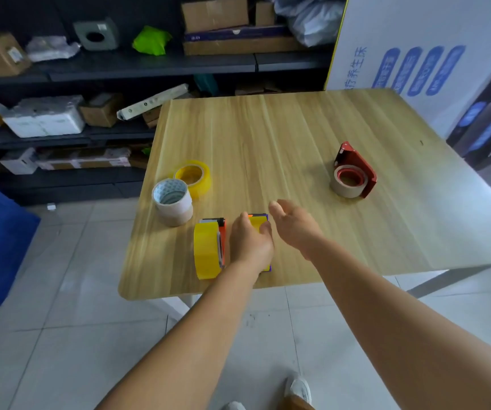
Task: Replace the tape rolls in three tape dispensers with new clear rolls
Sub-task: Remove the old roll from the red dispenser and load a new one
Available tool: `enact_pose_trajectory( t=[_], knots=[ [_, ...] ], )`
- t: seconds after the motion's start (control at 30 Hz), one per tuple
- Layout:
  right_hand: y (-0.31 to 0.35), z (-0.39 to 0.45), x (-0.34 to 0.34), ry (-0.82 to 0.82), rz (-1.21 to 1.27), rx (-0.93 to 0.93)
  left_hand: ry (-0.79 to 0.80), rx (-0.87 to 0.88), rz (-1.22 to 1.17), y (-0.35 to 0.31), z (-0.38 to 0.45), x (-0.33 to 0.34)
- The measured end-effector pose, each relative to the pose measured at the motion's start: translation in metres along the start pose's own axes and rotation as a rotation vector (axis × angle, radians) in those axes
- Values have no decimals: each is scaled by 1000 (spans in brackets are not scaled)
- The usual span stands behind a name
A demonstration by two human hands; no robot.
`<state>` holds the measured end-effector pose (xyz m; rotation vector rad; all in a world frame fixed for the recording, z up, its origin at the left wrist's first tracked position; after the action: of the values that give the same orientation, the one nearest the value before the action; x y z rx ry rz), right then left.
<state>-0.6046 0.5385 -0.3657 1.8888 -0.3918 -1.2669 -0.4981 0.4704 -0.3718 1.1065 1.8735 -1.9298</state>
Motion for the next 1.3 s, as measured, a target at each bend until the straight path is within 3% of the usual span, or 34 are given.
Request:
enact_pose_trajectory(
  t=[0.23, 0.57, 0.8, 0.97, 1.17, 1.3],
  knots=[
    [17, 48, -19, -28, -283, -279, 24, 257, 287, -40, 45, 5],
    [36, 133, 3, 163, -396, -451, 1, 71, 385, -60, 112, 29],
    [8, 177, -1, 183, -439, -361, 98, 61, 386, -75, 124, 87],
    [-30, 208, -31, 53, -501, -223, 248, 186, 399, -98, 125, 145],
    [-98, 226, -77, -20, -673, 103, 396, 270, 378, -107, 123, 193],
    [-112, 224, -79, -23, -700, 50, 429, 286, 362, -106, 123, 206]
  ],
)
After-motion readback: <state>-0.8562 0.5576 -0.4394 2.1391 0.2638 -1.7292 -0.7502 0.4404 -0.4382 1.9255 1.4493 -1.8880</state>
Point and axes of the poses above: each hand's wrist, its own z-axis towards the middle knuckle, its own x-axis out of the palm, y = z × x, the point moved 8 cm from there along z, towards the middle knuckle, and after that the axes turned 14 degrees about -y, right-handed, at the moved point
